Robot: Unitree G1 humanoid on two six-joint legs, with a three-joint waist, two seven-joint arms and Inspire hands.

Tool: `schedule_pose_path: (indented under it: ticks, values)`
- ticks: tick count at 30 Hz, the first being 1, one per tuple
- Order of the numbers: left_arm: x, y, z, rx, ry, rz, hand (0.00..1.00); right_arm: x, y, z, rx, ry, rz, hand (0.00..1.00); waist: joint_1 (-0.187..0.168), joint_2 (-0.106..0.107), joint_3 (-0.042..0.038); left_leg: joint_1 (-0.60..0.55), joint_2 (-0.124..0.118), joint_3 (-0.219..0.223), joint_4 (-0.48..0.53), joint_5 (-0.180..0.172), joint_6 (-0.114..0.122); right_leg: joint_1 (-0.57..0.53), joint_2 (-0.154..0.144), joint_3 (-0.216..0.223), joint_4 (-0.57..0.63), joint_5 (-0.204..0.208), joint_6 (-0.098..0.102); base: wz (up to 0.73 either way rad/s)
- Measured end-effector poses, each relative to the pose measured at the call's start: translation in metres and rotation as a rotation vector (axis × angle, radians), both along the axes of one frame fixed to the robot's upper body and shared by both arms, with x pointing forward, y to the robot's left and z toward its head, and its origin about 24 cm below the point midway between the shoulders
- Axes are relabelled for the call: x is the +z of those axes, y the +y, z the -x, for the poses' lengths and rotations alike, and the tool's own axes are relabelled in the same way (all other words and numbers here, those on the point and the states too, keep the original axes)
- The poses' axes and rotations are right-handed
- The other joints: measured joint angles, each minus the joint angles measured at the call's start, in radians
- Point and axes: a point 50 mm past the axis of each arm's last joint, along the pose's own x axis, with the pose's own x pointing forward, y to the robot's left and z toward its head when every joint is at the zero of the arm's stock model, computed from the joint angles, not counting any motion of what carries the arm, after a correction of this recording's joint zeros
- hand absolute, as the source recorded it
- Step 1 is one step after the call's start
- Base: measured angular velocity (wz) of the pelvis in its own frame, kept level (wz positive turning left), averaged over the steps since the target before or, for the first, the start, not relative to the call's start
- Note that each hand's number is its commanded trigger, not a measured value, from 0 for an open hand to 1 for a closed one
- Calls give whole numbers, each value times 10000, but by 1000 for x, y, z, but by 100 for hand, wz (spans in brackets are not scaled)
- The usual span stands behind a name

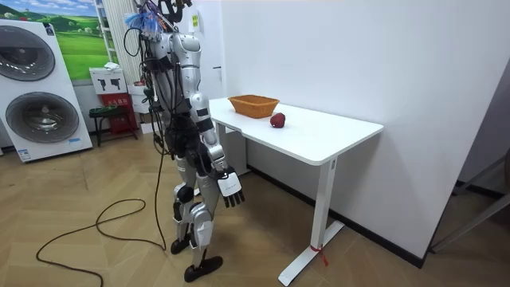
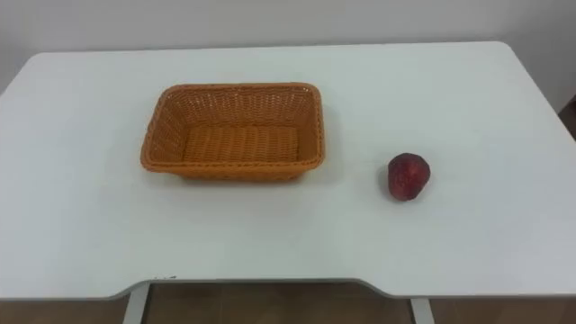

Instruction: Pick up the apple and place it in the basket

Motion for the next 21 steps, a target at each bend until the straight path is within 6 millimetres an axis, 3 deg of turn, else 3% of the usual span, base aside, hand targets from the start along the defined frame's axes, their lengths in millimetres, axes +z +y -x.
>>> schedule_pose_path:
  ticks: [8,11,17,21]
  values:
    - [0,0,1,516,-99,35,0,0,-1,0,-619,-88,85,0,10,-64,29,35,0,212,-70,0,0,-83,30,154,10,14,-23,-7]
    - [0,1,4,777,-47,-26,0,0,-2,2,-1740,-229,172,0,-72,-67,23,62,-6,206,-67,0,0,-49,33,155,5,15,-25,0]
    - [1,5,10,1228,-37,-153,0,6,-20,3,-6963,-1303,469,0,-345,-61,51,106,-7,234,-88,0,-1,-22,40,172,0,15,-24,-1]
    - [3,13,19,1715,43,-355,0,16,-44,-5,-11106,-2731,789,0,-645,-48,63,166,-10,249,-98,-12,-8,60,43,258,-2,13,-22,0]
